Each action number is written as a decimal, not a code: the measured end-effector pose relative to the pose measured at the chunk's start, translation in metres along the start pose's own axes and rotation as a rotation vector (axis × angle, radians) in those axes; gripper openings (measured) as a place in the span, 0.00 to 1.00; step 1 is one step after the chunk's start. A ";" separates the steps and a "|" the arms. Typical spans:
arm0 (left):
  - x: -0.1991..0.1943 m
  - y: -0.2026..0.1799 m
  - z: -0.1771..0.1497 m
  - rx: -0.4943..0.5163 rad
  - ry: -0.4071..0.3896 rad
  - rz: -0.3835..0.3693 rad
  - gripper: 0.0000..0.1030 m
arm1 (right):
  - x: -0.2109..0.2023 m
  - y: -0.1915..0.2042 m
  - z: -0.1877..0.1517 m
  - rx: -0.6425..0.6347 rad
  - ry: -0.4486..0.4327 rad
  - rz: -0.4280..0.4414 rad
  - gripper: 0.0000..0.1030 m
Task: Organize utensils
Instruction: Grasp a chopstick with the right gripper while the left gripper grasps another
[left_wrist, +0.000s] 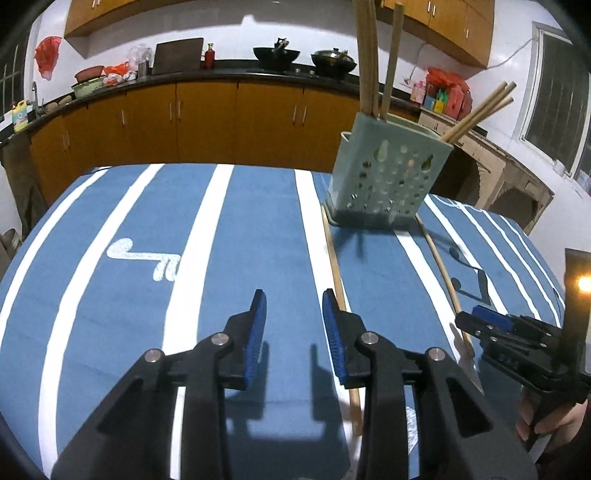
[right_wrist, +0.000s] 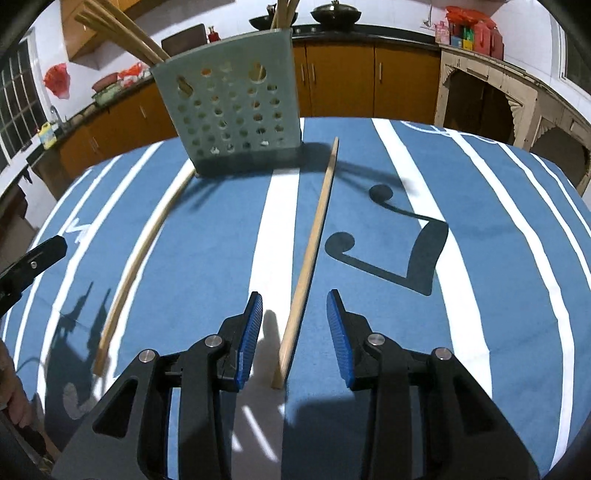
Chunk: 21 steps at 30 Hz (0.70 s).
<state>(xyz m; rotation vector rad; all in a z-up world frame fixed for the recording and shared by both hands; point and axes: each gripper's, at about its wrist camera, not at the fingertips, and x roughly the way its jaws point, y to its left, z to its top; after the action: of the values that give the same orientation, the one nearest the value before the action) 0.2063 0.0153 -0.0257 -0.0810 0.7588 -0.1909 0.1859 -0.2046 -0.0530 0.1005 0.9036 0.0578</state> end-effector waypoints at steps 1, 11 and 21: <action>0.001 -0.001 -0.001 0.001 0.005 -0.003 0.32 | 0.002 0.001 -0.001 -0.003 0.006 -0.005 0.35; 0.018 -0.017 -0.005 0.022 0.068 -0.048 0.34 | -0.001 -0.021 -0.005 0.026 -0.028 -0.052 0.08; 0.035 -0.031 -0.010 0.058 0.115 -0.056 0.34 | -0.005 -0.063 -0.005 0.138 -0.043 -0.099 0.08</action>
<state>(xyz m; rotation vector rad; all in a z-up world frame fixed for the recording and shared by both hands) 0.2200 -0.0223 -0.0525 -0.0362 0.8651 -0.2728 0.1792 -0.2673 -0.0592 0.1849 0.8676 -0.0992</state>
